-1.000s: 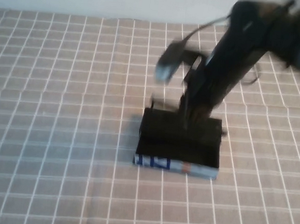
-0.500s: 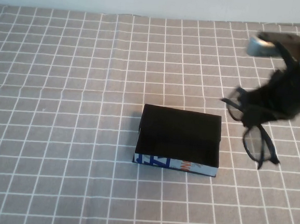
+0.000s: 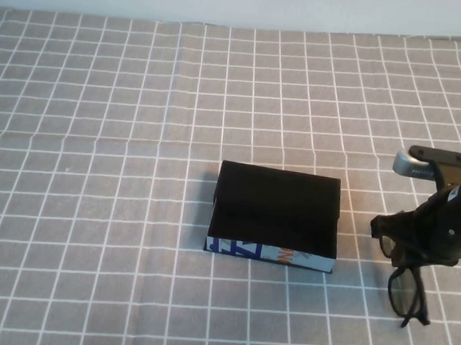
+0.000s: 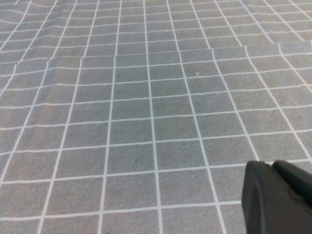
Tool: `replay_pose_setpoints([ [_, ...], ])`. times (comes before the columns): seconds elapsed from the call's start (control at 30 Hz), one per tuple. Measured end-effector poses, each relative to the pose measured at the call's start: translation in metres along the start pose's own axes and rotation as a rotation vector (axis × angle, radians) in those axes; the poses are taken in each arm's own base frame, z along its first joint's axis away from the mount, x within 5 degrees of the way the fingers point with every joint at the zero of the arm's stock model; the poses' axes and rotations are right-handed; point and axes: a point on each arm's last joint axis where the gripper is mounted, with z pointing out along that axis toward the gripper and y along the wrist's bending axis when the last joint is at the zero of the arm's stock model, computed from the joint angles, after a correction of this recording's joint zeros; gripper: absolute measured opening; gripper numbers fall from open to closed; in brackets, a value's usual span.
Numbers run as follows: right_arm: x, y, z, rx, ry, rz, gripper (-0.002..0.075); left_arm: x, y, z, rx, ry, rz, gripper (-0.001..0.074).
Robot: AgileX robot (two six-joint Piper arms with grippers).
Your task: Take glasses out of glasses case
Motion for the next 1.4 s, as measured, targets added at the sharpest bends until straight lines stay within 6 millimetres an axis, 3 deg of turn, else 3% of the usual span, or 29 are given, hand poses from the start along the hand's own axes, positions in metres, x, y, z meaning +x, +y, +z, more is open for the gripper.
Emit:
replay_pose_setpoints([
  [0.23, -0.004, 0.001, -0.006, -0.010, -0.068, -0.002, 0.0255, 0.000, 0.000, 0.000, 0.000, 0.000, 0.000, -0.0005],
  [0.33, -0.003, 0.005, -0.034, -0.037, -0.180, -0.016, 0.0269, 0.000, 0.000, 0.000, 0.000, 0.000, 0.000, -0.0005],
  [0.4, 0.003, 0.010, -0.065, -0.064, -0.303, -0.067, 0.0272, 0.000, 0.000, 0.000, 0.000, 0.000, 0.000, -0.0005],
  [0.6, 0.057, 0.012, -0.155, -0.144, -0.678, -0.195, 0.0242, 0.000, 0.000, 0.000, 0.000, 0.000, 0.000, -0.0004],
  [0.77, 0.106, -0.005, -0.189, -0.146, -0.999, -0.251, 0.0188, 0.000, 0.000, 0.000, 0.000, 0.000, 0.000, -0.0004],
  [0.93, 0.145, -0.023, -0.182, -0.132, -1.120, -0.263, 0.0122, 0.000, 0.000, 0.000, 0.000, 0.000, 0.000, -0.0005],
  [1.2, 0.173, -0.046, -0.144, -0.089, -1.213, -0.201, 0.0003, 0.000, 0.000, 0.000, 0.000, 0.000, 0.000, -0.0005],
  [1.4, 0.206, -0.071, -0.111, -0.035, -1.285, -0.059, -0.0015, 0.000, 0.000, 0.000, 0.000, 0.000, 0.000, -0.0005],
])
